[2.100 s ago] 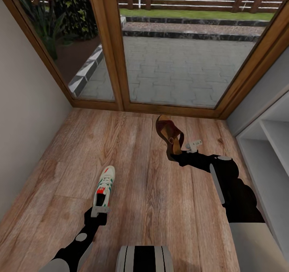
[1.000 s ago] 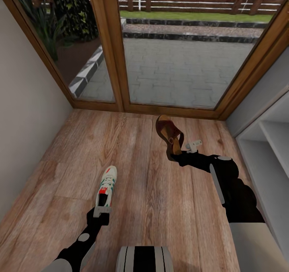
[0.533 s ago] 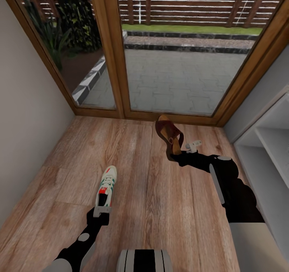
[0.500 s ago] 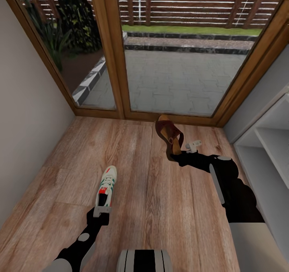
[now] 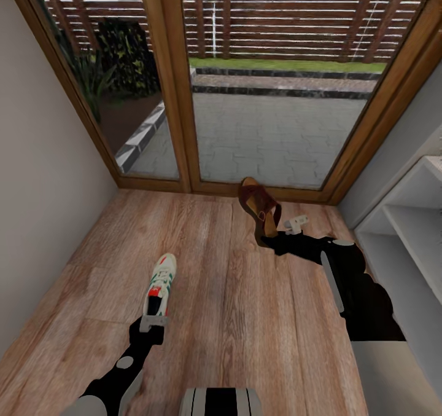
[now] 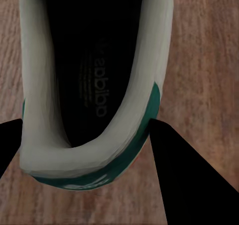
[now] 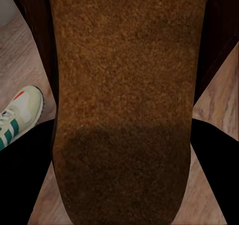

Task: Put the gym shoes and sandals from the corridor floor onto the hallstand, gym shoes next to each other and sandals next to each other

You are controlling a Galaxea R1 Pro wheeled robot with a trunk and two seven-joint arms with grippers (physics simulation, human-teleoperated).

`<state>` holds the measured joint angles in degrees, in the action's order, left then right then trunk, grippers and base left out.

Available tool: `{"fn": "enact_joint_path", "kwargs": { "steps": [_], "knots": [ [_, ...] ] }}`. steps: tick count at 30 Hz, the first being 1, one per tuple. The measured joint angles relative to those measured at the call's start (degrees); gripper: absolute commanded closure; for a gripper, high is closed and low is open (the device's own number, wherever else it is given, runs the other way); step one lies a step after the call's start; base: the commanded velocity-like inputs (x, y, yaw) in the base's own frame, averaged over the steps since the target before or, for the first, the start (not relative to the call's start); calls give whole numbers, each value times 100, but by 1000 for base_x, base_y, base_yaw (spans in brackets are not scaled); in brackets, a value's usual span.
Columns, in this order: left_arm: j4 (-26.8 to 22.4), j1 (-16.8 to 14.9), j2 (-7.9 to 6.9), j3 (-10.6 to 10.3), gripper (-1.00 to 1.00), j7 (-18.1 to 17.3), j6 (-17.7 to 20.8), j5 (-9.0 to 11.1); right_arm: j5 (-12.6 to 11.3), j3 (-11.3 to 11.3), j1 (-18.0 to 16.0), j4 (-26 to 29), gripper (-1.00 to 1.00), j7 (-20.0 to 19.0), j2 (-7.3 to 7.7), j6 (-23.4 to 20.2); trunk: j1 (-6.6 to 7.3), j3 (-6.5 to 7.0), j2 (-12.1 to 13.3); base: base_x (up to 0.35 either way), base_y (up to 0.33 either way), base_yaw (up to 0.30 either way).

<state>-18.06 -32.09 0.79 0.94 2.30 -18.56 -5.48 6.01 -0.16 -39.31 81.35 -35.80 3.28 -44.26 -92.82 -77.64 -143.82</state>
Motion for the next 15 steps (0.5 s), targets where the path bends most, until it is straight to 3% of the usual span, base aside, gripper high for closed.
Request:
{"fn": "enact_joint_path", "kwargs": {
  "steps": [6,7,11,15],
  "knots": [
    [-37,4,-36,-14,100,39,29,-7,68,0,14,-544,100,-2,61,31,15,155,8,0,0,0],
    [7,5,-30,-7,100,49,45,9,391,-2,17,-801,100,13,160,84,17,185,10,0,0,0],
    [26,11,-28,-2,100,57,48,25,378,0,34,-888,100,34,177,189,28,310,15,0,0,0],
    [32,34,-28,8,100,62,55,37,412,0,245,-1173,100,145,184,922,39,434,20,0,0,0]
  ]
}}
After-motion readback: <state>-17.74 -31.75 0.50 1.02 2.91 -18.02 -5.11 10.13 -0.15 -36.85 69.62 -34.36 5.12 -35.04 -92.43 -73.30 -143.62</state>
